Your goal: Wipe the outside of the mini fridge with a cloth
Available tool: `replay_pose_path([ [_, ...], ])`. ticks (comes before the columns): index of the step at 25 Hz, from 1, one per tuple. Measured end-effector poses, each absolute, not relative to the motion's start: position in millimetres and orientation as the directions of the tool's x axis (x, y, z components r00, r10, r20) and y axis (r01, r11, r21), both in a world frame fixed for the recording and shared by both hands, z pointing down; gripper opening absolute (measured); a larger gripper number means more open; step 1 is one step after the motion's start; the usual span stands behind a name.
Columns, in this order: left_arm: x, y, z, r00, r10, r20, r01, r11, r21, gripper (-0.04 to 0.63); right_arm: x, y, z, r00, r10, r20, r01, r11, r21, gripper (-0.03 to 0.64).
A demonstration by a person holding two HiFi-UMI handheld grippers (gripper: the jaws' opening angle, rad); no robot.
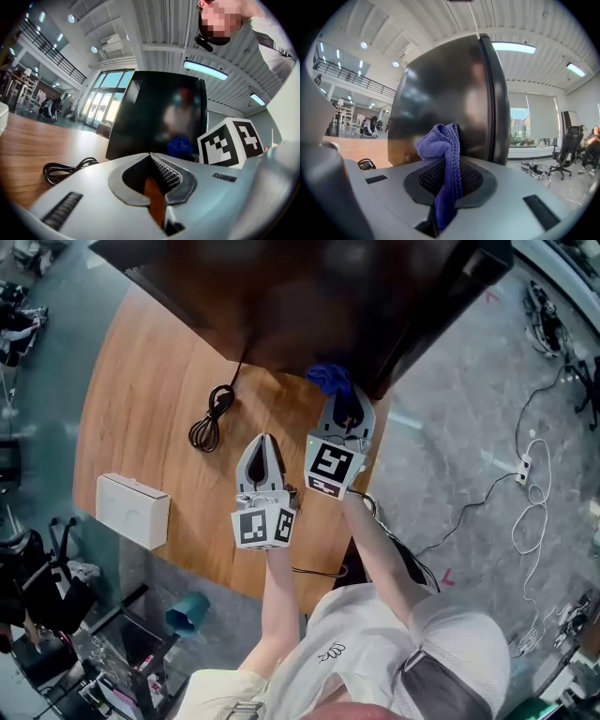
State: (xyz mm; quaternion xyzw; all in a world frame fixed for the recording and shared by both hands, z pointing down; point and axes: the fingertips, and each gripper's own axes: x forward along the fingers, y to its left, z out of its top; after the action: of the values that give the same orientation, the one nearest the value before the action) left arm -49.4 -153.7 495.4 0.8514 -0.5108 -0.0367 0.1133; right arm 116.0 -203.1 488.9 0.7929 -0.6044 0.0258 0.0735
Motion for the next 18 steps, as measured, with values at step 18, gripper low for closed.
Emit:
replay_pose_path([
  [18,12,-135,496,0.597,-0.801,0.052,-0.790,-0.574,0.216,0.005,198,-152,503,0.399,-0.896,0.192,-0.915,-0.402,0.026,0.061],
])
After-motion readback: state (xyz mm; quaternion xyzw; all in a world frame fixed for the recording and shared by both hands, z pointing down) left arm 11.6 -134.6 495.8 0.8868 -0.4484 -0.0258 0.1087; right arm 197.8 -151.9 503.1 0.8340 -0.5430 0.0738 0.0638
